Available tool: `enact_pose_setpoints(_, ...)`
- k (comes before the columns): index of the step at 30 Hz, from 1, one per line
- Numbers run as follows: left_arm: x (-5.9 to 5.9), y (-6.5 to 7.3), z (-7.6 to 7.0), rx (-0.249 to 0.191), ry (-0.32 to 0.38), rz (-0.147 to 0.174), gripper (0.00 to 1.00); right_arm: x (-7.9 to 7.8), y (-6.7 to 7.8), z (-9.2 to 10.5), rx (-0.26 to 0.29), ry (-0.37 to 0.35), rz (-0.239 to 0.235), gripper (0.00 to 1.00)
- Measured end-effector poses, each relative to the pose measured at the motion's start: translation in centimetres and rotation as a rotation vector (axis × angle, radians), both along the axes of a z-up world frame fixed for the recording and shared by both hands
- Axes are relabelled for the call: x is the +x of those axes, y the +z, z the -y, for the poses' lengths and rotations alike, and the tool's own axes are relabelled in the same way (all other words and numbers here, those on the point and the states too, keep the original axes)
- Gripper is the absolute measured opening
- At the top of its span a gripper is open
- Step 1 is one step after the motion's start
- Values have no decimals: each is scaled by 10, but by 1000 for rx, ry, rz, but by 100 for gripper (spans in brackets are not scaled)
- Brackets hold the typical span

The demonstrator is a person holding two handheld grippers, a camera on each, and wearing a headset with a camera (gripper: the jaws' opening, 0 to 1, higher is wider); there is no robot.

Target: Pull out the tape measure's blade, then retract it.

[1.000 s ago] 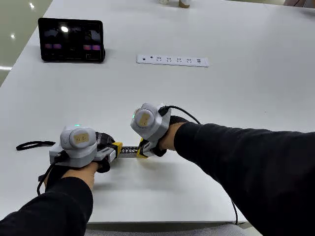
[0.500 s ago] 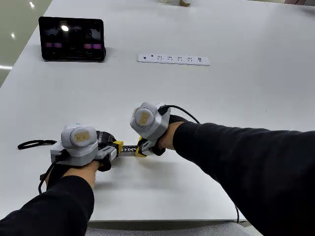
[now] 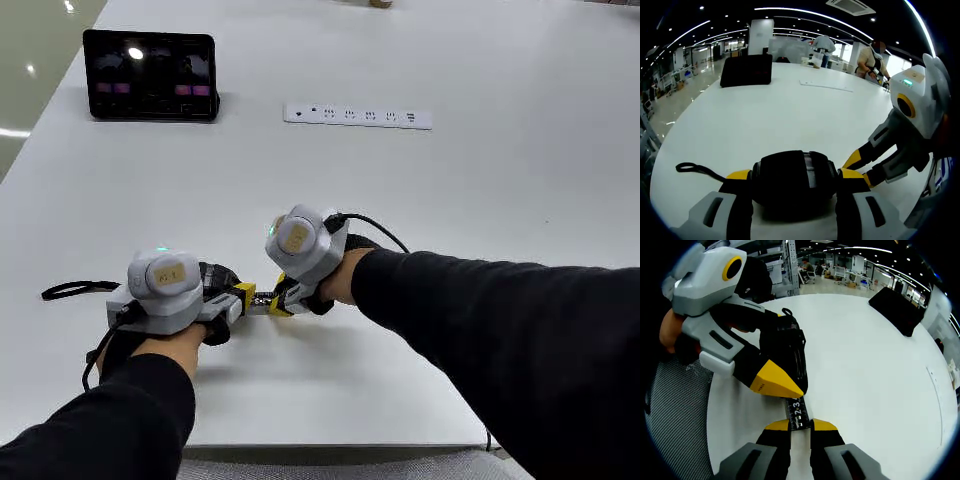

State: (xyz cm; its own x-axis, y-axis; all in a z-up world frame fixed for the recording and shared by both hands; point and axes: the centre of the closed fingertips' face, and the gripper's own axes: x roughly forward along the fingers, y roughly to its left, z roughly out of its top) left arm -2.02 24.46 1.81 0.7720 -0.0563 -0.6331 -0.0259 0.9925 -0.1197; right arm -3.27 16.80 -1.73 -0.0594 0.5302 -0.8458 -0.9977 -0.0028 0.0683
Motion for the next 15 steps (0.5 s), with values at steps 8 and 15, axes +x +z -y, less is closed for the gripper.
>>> enact_pose_setpoints(8, 0, 0, 0, -3, 2, 1, 62, 0, 1, -7, 30, -6, -8, 11)
enact_pose_setpoints(15, 0, -1, 0, -5, 3, 1, 62, -1, 2, -11, 44, -17, -20, 11)
